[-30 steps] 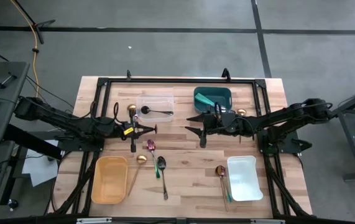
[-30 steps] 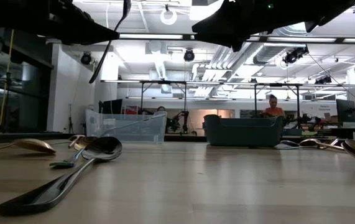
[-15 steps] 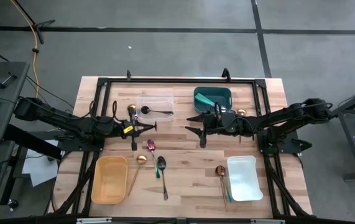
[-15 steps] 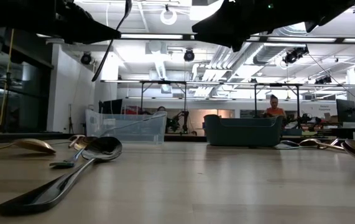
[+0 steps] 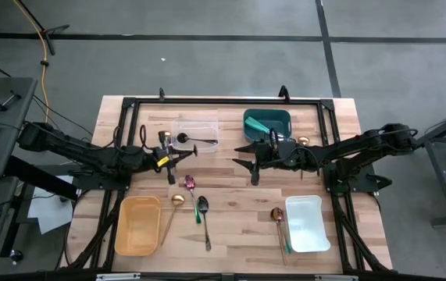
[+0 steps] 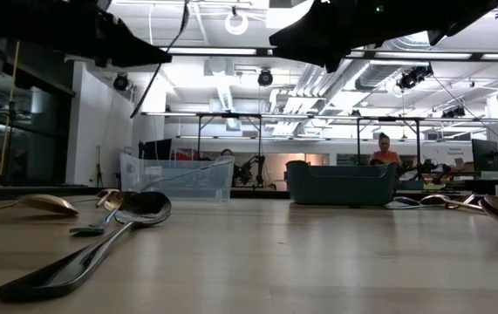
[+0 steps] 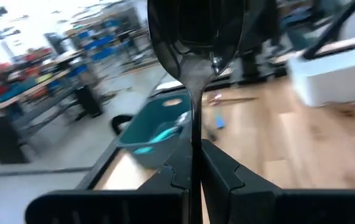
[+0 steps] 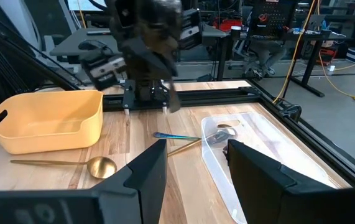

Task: Sort silverware by color (type)
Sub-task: Put the black spoon into the transparent bin

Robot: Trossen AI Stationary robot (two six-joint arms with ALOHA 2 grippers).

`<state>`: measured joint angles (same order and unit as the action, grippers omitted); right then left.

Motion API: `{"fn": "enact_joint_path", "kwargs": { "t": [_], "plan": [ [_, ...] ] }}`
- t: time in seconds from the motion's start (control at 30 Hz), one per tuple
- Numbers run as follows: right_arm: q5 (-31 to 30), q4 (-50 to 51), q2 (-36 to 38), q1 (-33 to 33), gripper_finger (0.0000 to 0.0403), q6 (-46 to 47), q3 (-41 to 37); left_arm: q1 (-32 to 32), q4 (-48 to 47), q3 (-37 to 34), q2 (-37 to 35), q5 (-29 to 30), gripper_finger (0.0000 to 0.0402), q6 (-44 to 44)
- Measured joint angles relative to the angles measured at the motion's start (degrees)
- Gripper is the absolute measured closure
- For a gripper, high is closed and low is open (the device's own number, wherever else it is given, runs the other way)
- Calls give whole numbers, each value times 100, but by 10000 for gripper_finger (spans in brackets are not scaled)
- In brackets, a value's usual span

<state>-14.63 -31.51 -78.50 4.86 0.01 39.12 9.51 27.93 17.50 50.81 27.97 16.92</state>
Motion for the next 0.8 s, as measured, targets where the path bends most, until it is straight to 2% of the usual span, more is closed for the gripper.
{"fn": "enact_joint_path", "kwargs": {
  "t": [0.13,0.33,0.43,0.6,0.8],
  "plan": [
    [0,0,0,0,237,1,2,-502,-238,345,87,-185,394,666],
    [0,-3,0,0,237,-2,0,-1952,-2497,1769,526,-1489,394,905],
    [0,-4,0,0,237,-2,1,-2543,-3218,2259,979,-1949,394,1340],
    [0,-4,0,0,237,-2,1,-3050,-3446,2439,1768,-2017,394,2168],
    [0,-2,0,0,237,-43,1,-3285,-3455,2439,2596,-2019,394,2475]
  ]
}}
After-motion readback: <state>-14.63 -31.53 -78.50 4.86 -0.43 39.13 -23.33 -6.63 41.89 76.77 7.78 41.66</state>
